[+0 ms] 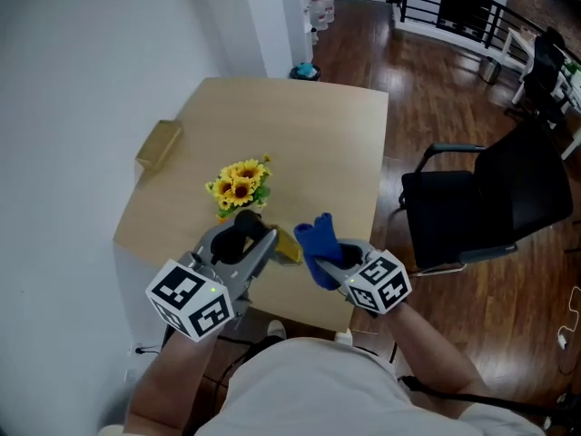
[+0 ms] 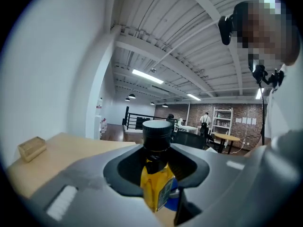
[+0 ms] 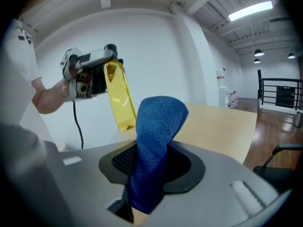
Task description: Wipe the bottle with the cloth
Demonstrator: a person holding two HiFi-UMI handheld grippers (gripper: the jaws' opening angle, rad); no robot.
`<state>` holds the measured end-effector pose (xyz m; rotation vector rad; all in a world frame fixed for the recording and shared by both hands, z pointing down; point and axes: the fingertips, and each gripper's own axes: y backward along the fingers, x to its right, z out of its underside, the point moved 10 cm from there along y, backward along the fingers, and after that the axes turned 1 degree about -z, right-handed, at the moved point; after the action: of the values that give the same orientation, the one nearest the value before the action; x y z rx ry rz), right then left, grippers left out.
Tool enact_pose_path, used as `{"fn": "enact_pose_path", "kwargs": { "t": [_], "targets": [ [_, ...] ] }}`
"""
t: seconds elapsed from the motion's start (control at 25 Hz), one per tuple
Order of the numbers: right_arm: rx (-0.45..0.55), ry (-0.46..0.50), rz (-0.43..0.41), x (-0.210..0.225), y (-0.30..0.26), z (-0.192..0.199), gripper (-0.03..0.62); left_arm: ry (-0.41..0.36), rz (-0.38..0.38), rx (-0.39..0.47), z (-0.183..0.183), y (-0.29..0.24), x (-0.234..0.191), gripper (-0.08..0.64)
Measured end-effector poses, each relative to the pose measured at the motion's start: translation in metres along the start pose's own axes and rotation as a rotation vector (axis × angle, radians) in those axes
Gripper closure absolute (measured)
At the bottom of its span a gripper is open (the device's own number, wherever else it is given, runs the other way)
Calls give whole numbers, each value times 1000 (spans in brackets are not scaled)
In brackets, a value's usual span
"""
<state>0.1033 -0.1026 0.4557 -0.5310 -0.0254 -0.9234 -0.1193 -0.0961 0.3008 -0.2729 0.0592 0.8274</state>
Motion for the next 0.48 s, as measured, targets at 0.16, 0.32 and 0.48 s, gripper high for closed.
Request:
{"fn": "enact_pose_path", "kwargs": {
  "t": [0.16,0.32,0.48],
  "targets": [
    [35,11,12,-10,26,-3,446,-7,-19,-11,-2,-5,-1,407],
    [198,130,-52,-48,63,-50,446,8,-48,-46,9,-16,-4,407],
    [215,262,-110,-81,72,-70,446,50,-57,-56,17,-28,0,407]
  ]
}}
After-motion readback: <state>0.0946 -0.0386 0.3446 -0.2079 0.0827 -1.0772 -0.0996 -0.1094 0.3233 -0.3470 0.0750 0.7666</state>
